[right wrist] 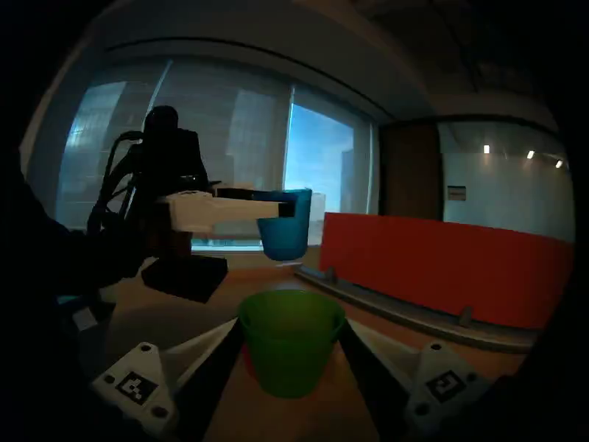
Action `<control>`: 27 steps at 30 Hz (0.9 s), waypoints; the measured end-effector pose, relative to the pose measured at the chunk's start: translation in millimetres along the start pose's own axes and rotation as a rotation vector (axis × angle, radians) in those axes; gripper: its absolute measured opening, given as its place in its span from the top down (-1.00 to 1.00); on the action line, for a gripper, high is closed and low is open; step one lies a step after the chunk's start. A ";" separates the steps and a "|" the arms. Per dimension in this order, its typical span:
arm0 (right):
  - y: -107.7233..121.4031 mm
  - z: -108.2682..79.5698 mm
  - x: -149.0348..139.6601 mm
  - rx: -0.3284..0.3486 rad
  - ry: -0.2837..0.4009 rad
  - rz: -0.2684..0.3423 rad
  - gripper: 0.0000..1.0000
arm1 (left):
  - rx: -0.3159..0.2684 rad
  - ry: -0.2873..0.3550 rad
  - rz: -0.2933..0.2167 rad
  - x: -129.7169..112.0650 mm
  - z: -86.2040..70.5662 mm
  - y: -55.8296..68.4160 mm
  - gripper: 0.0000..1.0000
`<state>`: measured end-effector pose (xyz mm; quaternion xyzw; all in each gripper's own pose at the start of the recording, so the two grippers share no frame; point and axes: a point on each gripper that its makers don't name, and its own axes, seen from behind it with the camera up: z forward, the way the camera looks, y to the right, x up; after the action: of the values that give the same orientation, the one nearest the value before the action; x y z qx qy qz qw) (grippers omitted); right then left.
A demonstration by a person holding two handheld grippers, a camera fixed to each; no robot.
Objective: Pour water
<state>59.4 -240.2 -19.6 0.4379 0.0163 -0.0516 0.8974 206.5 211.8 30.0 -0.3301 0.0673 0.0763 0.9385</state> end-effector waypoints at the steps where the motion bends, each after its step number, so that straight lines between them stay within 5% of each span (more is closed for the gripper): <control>1: 0.3 -0.2 0.3 -0.001 0.001 0.000 -0.81 | -0.006 0.001 -0.023 -0.7 -0.5 -0.1 -0.77; 6: 1.5 0.5 2.0 -0.003 0.002 0.002 -0.81 | -0.023 -0.007 -0.080 -6.6 -3.9 0.0 -0.77; 27: 15.0 -5.3 2.7 -0.048 -0.056 -0.006 -0.82 | -0.027 -0.172 -0.086 -81.6 -38.7 -3.9 -0.78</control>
<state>63.8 -227.0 -11.3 0.4147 -0.0064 -0.0661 0.9076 124.4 176.5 16.9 -0.3376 -0.0287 0.0648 0.9386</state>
